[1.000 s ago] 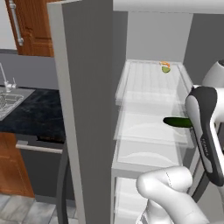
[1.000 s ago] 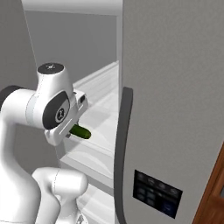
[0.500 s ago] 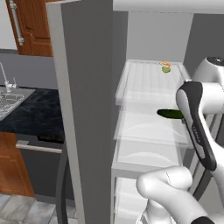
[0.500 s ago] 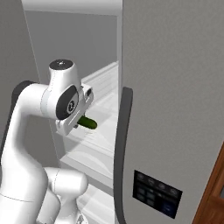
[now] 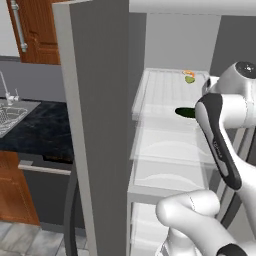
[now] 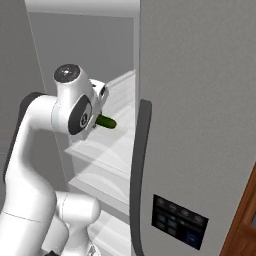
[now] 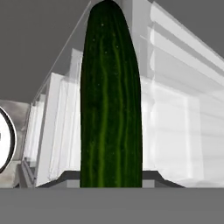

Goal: Transport the steak and cucumber to the fridge. Place the steak on the rack containing meat and place the cucumber on the rack containing the vegetable, ensuring meats and vegetables are on different racks.

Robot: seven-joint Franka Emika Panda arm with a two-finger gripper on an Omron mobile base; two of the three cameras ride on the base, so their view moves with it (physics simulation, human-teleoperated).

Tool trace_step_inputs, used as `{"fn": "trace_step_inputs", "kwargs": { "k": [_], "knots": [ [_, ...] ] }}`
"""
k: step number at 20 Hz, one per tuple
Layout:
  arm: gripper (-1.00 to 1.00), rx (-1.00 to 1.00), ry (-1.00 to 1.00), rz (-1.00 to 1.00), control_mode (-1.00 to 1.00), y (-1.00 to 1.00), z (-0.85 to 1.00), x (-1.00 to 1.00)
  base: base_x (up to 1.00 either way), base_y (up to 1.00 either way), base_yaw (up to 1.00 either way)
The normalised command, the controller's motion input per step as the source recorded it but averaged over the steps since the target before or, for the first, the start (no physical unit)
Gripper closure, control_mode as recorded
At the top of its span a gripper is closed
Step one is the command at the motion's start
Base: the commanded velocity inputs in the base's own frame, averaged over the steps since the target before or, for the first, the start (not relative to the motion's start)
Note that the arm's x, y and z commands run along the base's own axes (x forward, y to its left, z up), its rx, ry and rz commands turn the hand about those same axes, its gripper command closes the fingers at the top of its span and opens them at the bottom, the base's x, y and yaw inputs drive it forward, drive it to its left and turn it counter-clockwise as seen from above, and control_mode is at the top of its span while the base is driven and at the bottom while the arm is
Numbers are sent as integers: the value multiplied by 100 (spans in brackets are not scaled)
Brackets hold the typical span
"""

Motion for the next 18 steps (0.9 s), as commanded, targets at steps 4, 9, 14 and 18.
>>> {"fn": "trace_step_inputs", "kwargs": {
  "k": [4, 9, 14, 18],
  "knots": [
    [100, -3, -27, 0, -100, -3, 1, 71, 0, 0, 0],
    [100, 0, 1, 4, -100, -10, -1, 100, 0, 0, 0],
    [100, 0, 4, 9, -100, -14, -12, 100, 0, 0, 0],
    [100, 0, 8, 7, -100, -7, -26, 100, 0, 0, 0]
  ]
}}
